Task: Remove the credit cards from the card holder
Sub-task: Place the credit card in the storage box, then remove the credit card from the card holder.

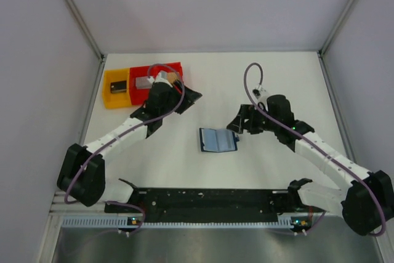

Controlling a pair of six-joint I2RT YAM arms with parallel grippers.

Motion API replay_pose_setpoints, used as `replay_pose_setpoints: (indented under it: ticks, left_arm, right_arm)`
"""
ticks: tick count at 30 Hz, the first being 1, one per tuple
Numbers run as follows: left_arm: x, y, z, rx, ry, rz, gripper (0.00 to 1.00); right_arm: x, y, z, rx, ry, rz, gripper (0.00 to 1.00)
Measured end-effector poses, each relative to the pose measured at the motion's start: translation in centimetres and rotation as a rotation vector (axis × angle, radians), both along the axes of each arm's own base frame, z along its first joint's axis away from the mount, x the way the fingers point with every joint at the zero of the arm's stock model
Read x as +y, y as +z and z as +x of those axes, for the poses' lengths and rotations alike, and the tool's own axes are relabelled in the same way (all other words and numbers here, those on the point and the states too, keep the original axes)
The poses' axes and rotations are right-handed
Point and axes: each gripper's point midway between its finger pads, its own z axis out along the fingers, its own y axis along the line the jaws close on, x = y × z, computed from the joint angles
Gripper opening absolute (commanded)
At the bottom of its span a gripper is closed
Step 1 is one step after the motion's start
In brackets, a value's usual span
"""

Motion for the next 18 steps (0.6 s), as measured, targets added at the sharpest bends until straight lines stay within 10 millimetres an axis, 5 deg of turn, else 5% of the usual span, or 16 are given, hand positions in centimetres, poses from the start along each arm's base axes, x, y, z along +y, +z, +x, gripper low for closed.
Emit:
replay_pose_setpoints:
  ticks: [9, 18]
  left_arm:
    - [-6.5, -3.1, -7.8, -0.036, -0.442, 0.176, 0.40]
    - [-5.4, -14.0, -9.6, 0.162, -0.522, 0.347, 0.14]
  right_arm:
    - [2.9, -4.2, -0.1, 0.113, 0.078, -0.065, 0.55]
    - [3.1, -9.2, 0.5, 0.225, 0.049, -0.140, 0.46]
